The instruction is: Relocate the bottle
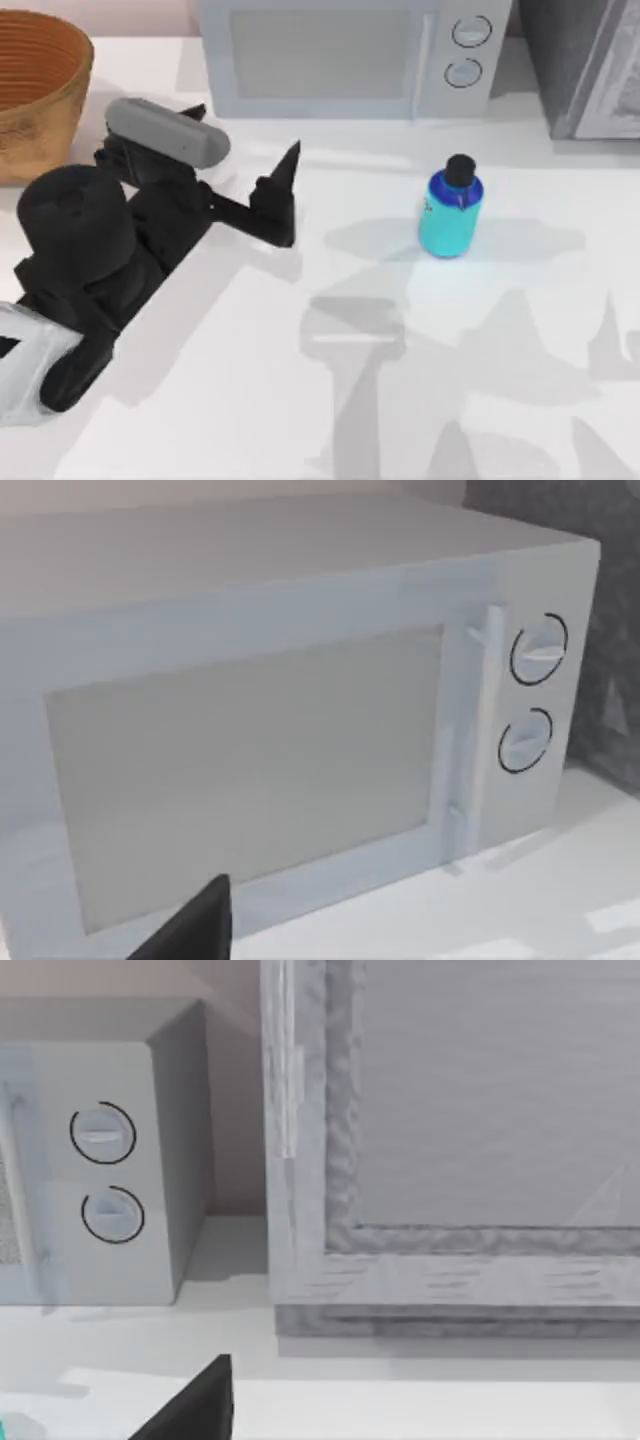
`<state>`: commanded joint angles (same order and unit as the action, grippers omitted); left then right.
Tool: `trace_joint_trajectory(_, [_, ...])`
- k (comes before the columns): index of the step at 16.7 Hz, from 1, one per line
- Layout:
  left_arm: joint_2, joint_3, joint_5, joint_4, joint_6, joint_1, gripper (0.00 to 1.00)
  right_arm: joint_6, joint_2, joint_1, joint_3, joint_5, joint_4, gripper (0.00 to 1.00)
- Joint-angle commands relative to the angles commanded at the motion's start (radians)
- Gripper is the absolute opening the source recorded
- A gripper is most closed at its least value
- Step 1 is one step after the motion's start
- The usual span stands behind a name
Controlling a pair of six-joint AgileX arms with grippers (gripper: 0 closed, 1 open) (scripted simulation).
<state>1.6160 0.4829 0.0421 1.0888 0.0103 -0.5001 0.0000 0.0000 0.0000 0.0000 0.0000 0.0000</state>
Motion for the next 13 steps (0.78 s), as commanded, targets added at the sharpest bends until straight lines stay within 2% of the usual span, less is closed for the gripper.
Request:
trace_joint_trajectory(4, [0.390, 0.115, 0.013, 0.259, 0.001, -0.121, 1.00, 0.000, 0.000, 0.000, 0.000, 0.000, 0.000, 1.00])
trace_joint_trajectory(7, [0.604, 0.189, 0.020, 0.419, 0.001, -0.193, 1.00, 0.000, 0.000, 0.000, 0.000, 0.000, 0.000, 1.00])
trace_joint_trajectory(13, [0.809, 0.270, 0.027, 0.584, 0.001, -0.264, 1.00, 0.000, 0.000, 0.000, 0.000, 0.000, 0.000, 1.00])
